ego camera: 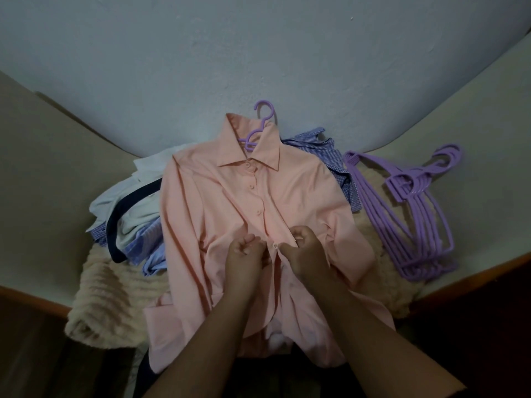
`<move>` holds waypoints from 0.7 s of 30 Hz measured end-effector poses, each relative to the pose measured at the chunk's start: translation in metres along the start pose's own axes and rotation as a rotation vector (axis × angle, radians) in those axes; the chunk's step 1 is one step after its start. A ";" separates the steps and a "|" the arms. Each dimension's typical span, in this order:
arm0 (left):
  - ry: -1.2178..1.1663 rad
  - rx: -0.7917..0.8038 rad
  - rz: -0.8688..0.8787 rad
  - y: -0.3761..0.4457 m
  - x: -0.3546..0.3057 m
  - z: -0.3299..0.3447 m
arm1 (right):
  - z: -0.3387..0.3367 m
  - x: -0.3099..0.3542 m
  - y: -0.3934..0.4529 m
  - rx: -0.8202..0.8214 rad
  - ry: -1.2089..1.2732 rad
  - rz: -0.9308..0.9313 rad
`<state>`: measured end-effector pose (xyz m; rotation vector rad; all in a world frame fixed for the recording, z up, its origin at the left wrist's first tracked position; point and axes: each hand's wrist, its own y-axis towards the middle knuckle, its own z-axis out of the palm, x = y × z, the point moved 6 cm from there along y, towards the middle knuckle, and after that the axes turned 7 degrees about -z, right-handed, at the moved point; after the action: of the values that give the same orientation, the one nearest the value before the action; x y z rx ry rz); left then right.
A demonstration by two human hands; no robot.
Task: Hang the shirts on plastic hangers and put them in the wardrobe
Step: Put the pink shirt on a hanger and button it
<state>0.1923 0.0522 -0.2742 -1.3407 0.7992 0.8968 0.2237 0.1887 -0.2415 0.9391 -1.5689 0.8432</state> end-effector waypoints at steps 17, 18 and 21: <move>-0.063 0.125 -0.059 -0.001 0.002 0.007 | 0.003 -0.009 0.009 0.009 0.002 -0.066; -0.061 0.111 -0.065 0.000 0.003 0.006 | 0.003 -0.010 0.009 0.008 -0.003 -0.063; -0.046 0.083 -0.078 0.003 0.005 0.004 | 0.002 -0.013 0.009 0.007 -0.003 -0.049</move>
<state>0.1923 0.0564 -0.2797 -1.2655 0.7360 0.8213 0.2159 0.1925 -0.2547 0.9807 -1.5402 0.8140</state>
